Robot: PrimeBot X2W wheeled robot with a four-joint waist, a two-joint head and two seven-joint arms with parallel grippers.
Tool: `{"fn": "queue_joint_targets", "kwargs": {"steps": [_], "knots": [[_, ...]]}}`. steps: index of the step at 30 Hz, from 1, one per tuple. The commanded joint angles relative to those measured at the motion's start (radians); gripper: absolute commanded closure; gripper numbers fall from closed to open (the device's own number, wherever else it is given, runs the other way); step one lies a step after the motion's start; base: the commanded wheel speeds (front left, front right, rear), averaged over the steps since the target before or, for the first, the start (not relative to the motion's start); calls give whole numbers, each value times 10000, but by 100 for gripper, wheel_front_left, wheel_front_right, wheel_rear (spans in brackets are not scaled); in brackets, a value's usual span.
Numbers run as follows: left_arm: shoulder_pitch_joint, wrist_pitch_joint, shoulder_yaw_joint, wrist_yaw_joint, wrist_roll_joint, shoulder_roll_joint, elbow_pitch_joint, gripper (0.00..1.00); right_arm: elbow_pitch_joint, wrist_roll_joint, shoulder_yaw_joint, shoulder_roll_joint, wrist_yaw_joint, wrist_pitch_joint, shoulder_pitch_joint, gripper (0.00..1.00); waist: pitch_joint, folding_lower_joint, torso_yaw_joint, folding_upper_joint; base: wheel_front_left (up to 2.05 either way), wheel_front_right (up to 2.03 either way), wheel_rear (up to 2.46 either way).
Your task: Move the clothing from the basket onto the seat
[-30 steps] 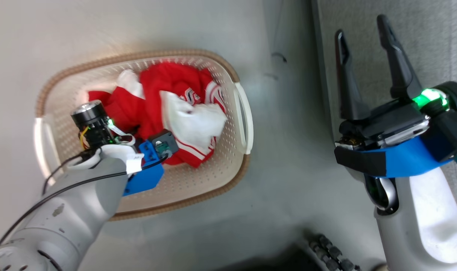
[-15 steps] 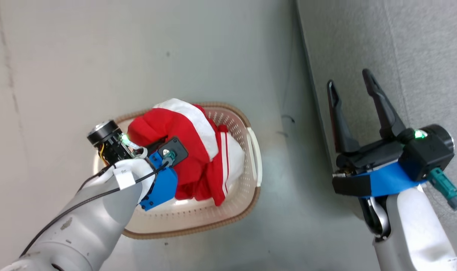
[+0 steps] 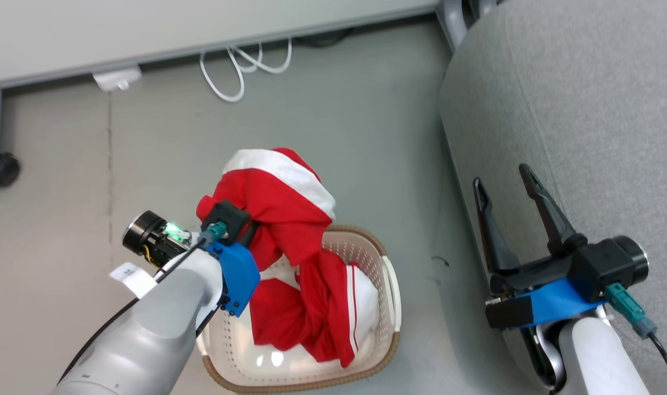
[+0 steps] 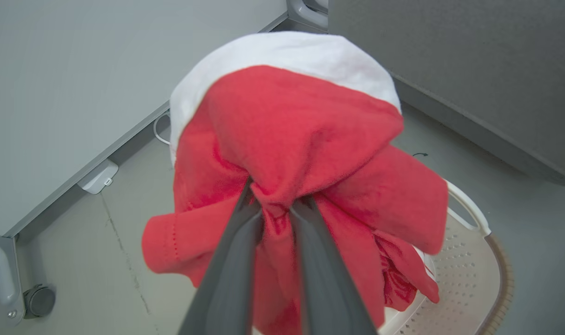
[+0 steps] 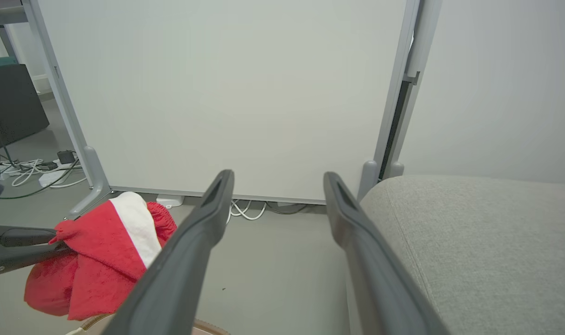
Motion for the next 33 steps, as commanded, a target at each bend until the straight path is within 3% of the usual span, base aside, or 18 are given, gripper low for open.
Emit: {"fn": "queue_joint_targets", "kwargs": {"steps": [1,9,16,24,33], "knots": [[140,-81,427,54,-303,81,-335,100,41,-76,-27,-36,5,-31,277,0,-764,2,286,-1,0,0,0],[997,-85,2575,731,-597,609,-2882,100,99,-32,-83,-35,5,-31,809,0,-1611,2,511,-1,0,0,0],[1960,-87,3822,1055,-50,591,-4815,100,38,155,-68,-35,5,-31,1111,0,-2049,2,630,-1,0,0,0],[3068,-86,4657,1068,676,131,-6342,100,136,332,-23,-35,5,-31,1398,0,-2500,2,726,-1,0,0,0],[3832,-87,5063,889,1230,-146,-6930,100,149,710,136,-35,5,-31,1663,0,-2787,2,772,-1,0,0,0]]}}
